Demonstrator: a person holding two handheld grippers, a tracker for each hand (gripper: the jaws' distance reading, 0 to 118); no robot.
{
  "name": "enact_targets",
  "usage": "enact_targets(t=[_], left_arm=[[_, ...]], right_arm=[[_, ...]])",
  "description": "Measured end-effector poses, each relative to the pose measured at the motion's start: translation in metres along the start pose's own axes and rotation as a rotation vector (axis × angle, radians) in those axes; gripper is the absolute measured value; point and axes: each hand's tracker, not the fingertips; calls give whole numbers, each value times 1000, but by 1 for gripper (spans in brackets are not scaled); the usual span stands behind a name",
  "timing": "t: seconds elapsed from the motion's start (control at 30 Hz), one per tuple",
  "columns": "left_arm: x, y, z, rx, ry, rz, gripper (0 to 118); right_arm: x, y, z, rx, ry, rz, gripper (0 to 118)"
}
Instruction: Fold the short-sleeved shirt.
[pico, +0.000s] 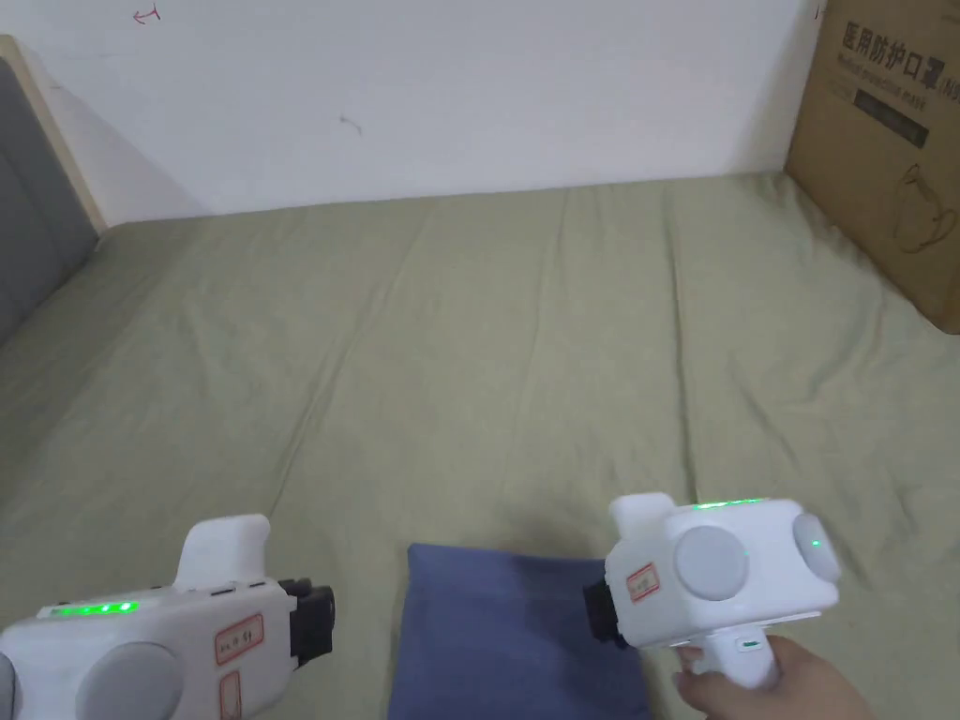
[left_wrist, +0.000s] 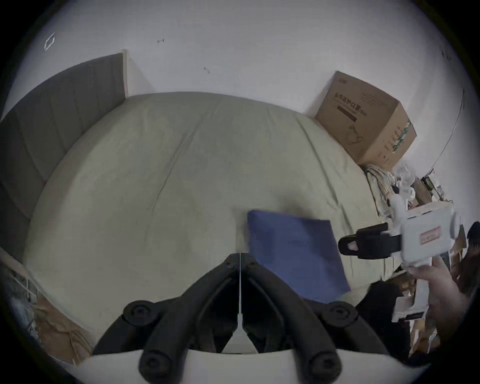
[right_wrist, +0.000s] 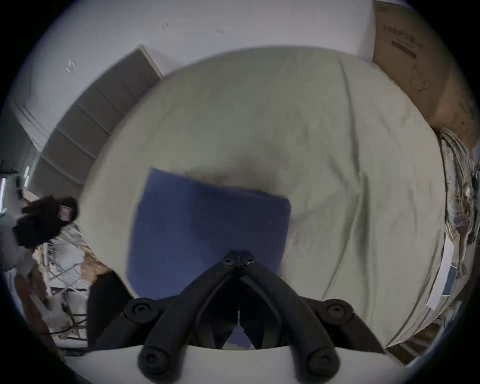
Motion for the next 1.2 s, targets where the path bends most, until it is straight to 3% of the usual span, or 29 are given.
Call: enact_targets(t=[0.17, 0.3, 0.33, 0.37, 0.43, 0.47, 0.5, 0.63, 0.73, 0.8, 0.9, 1.03, 1.07, 1.1, 1.13, 1.17, 1.2], left_arm=[[-15, -7, -24, -55, -49, 74, 0], [-22, -4, -47, -101, -23, 89, 10], [-23, -2, -53, -110, -25, 85, 22], [-23, 1, -59, -122, -32, 86, 42], [-26, 5, -73, -156, -79, 104, 104], [-27, 6, -80, -175, -129, 126, 114], [-30, 8, -86, -180, -188, 146, 115], [-51, 13, -120, -237, -479, 212, 116], [-70, 2, -170, -385, -858, 405, 116], [-73, -13, -203, -488, -990, 539, 116], [-62, -20, -220, -472, -1203, 589, 116], [-46, -24, -221, -424, -1154, 439, 114], [-48, -23, -218, -405, -1117, 407, 106], [-52, -23, -213, -374, -1003, 356, 84], [-56, -23, -208, -356, -852, 306, 35], [-57, -24, -208, -360, -749, 264, 24], [-57, -26, -207, -387, -814, 333, 24]], right_arm=[[26, -6, -23, -36, 37, -107, 0], [38, -9, -22, -34, 54, -121, 0], [39, -9, -24, -35, 56, -122, 0], [40, -10, -23, -35, 59, -121, 0], [42, -11, -26, -34, 62, -122, 0], [43, -12, -27, -33, 65, -121, 0], [44, -12, -27, -32, 69, -121, 0], [46, -11, -28, -35, 85, -126, 0], [46, -11, -28, -35, 92, -116, 0], [48, -12, -29, -35, 95, -114, 0], [48, -12, -29, -36, 97, -115, 0], [50, -12, -31, -38, 100, -116, 0], [50, -12, -31, -38, 103, -121, 0], [51, -13, -31, -36, 105, -126, 0], [51, -14, -31, -34, 106, -127, 0], [51, -14, -29, -29, 109, -125, 0], [50, -15, -29, -24, 122, -128, 0]])
